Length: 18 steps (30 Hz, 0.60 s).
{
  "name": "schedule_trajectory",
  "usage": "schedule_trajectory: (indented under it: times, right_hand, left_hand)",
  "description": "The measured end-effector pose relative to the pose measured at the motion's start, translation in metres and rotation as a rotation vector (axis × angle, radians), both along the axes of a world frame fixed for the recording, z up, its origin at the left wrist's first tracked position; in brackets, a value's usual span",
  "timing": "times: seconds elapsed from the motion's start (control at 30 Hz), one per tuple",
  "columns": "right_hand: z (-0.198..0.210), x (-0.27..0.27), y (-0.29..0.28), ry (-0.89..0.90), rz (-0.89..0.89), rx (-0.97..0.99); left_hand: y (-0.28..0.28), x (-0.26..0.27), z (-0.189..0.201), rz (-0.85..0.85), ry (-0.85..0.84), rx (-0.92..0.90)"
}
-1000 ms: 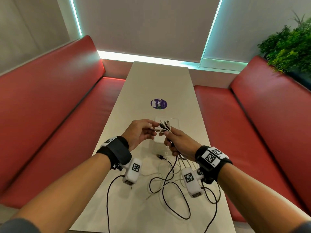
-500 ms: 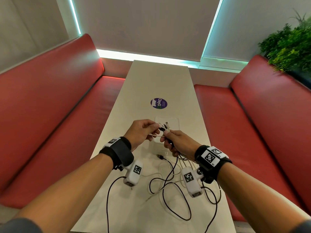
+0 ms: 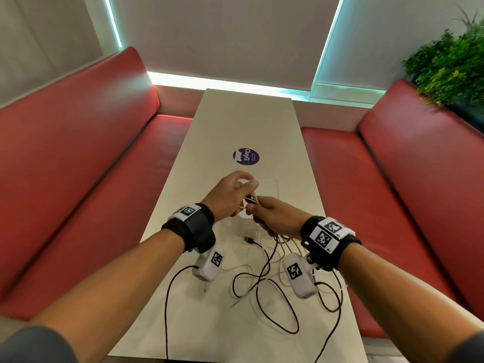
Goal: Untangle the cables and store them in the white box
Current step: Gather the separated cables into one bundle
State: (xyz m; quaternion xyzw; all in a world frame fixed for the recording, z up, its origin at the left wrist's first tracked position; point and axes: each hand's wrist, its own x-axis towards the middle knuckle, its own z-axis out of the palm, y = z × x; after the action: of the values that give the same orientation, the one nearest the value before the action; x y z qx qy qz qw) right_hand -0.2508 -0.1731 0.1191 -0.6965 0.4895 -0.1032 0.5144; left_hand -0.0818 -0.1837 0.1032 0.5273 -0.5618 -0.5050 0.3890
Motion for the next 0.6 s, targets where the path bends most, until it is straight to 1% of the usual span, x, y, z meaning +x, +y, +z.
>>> schedule_trajectory:
  times: [0.07, 0.23, 0.3, 0.37, 0.43, 0.47, 0.5, 0.57, 0.6]
  right_hand:
    - [0.006, 0.001, 0.000, -0.009, 0.027, -0.029]
    - [0.019, -0.004, -0.005, -0.029, 0.032, -0.160]
    - [0.027, -0.008, -0.010, -0.072, 0.007, -0.185]
    - [0.035, -0.012, -0.014, -0.097, -0.011, -0.201]
    - [0.042, -0.017, -0.017, -0.119, -0.048, -0.219]
    - [0.045, -0.018, -0.018, -0.130, -0.077, -0.226]
    - [0.047, -0.020, -0.019, -0.141, -0.108, -0.229]
    - [0.051, -0.021, -0.020, -0.153, -0.157, -0.234]
    - [0.052, -0.022, -0.021, -0.148, -0.169, -0.242]
  left_hand:
    - [-0.004, -0.001, 0.002, -0.023, -0.102, -0.058]
    - [-0.007, -0.002, 0.011, 0.008, -0.215, -0.181]
    - [-0.002, -0.003, 0.017, -0.015, -0.146, -0.204]
    - [0.005, -0.005, 0.020, -0.027, -0.019, -0.201]
    - [0.010, -0.007, 0.016, -0.036, 0.105, -0.119]
    - [0.011, -0.010, 0.008, -0.057, 0.131, -0.049]
    - [0.013, -0.013, -0.002, -0.094, 0.103, 0.015]
    - [0.020, -0.020, -0.026, -0.225, -0.067, 0.086]
    - [0.026, -0.023, -0.038, -0.319, -0.152, 0.104]
